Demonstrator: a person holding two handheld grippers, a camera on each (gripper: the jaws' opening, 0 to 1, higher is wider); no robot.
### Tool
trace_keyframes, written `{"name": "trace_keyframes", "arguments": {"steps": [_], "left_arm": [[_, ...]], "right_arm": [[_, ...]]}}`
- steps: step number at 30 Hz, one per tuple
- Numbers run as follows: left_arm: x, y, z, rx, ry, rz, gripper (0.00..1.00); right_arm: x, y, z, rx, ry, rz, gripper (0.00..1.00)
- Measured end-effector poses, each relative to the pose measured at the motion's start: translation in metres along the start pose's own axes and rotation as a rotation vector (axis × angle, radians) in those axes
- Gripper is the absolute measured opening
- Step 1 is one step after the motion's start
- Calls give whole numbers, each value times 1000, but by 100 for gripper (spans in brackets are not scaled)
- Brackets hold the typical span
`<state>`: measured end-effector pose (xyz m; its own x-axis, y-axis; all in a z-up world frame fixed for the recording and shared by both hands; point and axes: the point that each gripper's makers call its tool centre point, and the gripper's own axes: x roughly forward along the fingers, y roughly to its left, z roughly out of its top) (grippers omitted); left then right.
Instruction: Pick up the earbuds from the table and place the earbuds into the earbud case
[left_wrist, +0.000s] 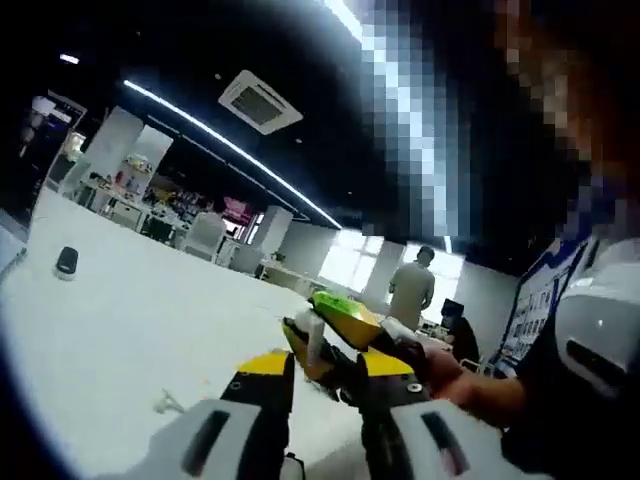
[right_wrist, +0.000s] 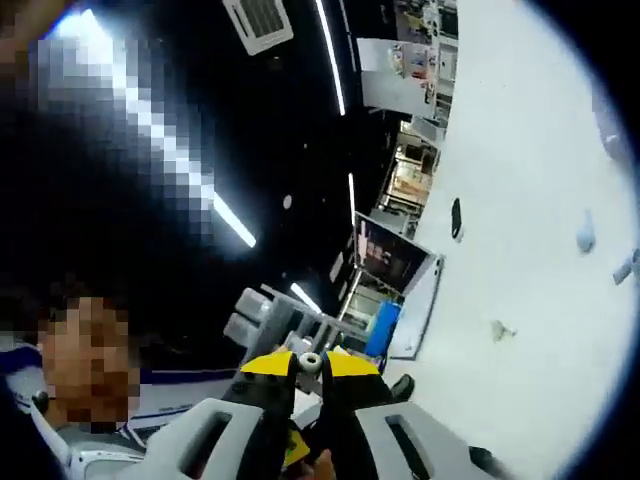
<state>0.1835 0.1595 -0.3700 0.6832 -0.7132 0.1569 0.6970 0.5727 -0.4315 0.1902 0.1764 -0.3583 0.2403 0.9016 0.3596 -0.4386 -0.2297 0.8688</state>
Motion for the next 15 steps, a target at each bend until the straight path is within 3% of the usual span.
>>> {"name": "trace_keyframes", "arguments": {"steps": [1, 2, 4, 10, 15], "left_arm": [[3, 7, 0, 47, 21, 40, 24], [4, 7, -1, 53, 27, 51, 24], [5, 6, -3, 33, 29, 55, 23], [3, 0, 5, -47, -81, 21, 13], [6, -3, 3, -67, -84, -2, 12]], "right_arm": [[-1, 2, 1, -30, 7, -2, 10], [-1, 1, 1, -101, 12, -18, 10], [-2, 5, 3, -150, 6, -14, 10], [-5, 19, 0, -189, 28, 27, 10], [-11, 23, -2, -260, 63, 24, 10]]}}
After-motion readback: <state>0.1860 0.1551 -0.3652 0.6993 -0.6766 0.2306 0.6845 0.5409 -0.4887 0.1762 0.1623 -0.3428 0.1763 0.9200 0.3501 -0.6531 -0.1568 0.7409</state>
